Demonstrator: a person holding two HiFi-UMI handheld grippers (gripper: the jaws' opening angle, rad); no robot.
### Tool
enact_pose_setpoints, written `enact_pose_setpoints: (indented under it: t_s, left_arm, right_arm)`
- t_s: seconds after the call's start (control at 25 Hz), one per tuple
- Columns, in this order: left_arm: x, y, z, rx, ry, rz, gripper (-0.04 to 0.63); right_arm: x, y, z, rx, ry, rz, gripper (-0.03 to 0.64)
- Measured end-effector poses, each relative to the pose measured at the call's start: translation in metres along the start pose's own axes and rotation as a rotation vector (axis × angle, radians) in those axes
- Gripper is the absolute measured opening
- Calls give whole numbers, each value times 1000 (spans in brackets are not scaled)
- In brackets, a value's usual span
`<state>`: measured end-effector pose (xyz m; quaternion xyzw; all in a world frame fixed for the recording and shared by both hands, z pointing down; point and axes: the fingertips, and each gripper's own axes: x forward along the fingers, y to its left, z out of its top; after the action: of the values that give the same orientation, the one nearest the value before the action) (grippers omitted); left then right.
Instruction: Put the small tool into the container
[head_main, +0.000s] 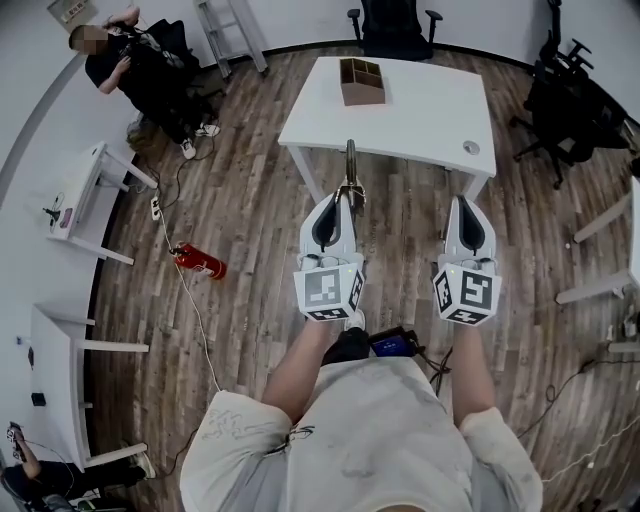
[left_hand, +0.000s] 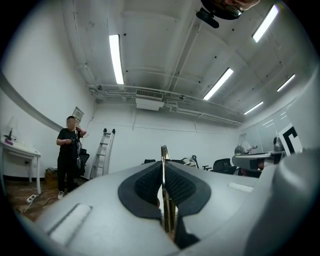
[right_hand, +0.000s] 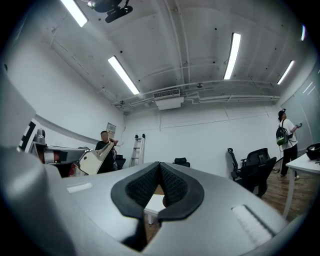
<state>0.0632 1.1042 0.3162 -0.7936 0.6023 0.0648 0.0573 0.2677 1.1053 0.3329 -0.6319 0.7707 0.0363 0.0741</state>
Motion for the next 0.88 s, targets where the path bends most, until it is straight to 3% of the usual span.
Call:
enact_pose_setpoints:
  t_s: [0.24,0.88]
  left_arm:
    - [108,60,-9,-4,7,-6,23]
    - [388,334,-48,-28,2,-38,23]
  right_arm:
    - [124,6,-7,3,1,-7,5]
    - [498,131,-55,-33,10,-8,5]
